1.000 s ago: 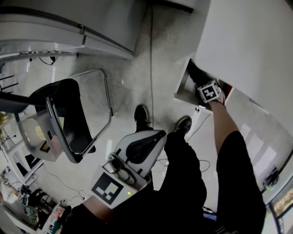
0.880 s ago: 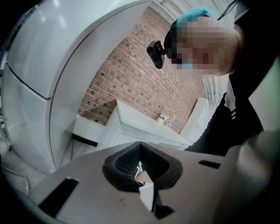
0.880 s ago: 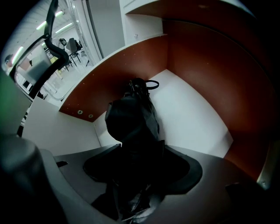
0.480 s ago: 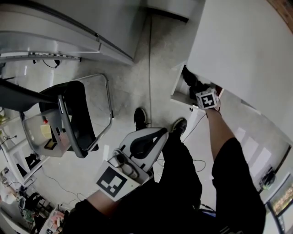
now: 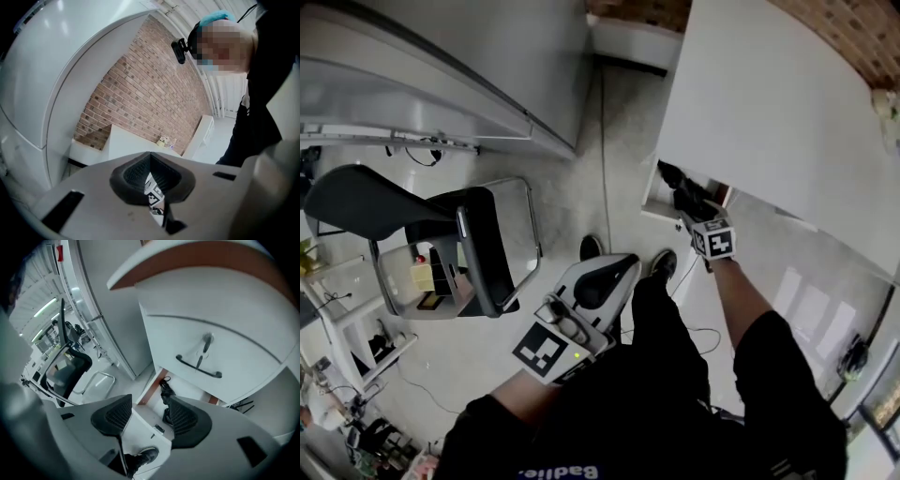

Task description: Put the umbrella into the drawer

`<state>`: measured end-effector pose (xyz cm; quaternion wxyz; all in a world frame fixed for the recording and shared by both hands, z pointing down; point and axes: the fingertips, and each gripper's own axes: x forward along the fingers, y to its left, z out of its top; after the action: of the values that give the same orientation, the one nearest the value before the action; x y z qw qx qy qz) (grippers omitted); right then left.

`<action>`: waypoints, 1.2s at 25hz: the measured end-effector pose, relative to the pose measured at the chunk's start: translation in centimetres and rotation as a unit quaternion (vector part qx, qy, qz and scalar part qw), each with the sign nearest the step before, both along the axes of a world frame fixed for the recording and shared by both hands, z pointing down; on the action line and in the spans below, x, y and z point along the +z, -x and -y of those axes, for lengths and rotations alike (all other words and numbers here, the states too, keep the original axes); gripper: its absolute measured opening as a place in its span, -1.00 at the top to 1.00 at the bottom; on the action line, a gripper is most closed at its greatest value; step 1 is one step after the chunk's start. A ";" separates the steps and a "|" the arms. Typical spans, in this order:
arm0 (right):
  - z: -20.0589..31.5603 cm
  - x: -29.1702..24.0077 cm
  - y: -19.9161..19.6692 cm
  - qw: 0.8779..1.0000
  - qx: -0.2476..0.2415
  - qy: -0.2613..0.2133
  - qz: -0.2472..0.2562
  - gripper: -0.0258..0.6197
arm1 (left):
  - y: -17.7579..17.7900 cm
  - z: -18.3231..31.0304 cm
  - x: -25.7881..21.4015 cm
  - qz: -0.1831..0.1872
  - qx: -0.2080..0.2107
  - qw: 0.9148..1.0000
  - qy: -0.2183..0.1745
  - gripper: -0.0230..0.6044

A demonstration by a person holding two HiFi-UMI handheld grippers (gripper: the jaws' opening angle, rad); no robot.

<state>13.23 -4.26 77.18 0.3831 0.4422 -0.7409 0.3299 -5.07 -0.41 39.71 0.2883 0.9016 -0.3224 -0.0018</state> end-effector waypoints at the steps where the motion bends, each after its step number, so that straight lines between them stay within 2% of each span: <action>1: -0.3 -1.7 0.3 1.000 0.004 -0.008 0.009 0.12 | -0.2 0.0 -0.9 -0.003 0.003 1.000 -0.004 0.94; 8: -2.9 -13.7 1.7 0.994 0.037 -0.063 0.083 0.31 | -1.8 -0.2 -6.6 -0.023 0.038 0.998 -0.043 0.94; 13: -4.7 -22.6 2.5 0.987 0.043 -0.107 0.116 0.55 | -2.0 -1.1 -9.8 -0.017 0.065 0.996 -0.054 0.94; 16: -5.3 -27.3 2.3 0.980 0.064 -0.136 0.134 0.67 | -2.3 -1.5 -11.8 -0.019 0.080 0.994 -0.065 0.94; 21: -6.3 -34.4 2.2 0.966 0.092 -0.178 0.162 0.74 | -2.6 -2.1 -14.6 -0.028 0.104 0.991 -0.081 0.94; 30: -8.8 -44.8 3.3 0.949 0.073 -0.255 0.173 0.80 | -3.3 -3.3 -18.1 -0.040 0.136 0.985 -0.101 0.94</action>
<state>9.95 4.57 32.33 0.0987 0.5142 -0.8207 0.2288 -1.80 2.92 21.62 0.2058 0.9608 -0.1828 -0.0315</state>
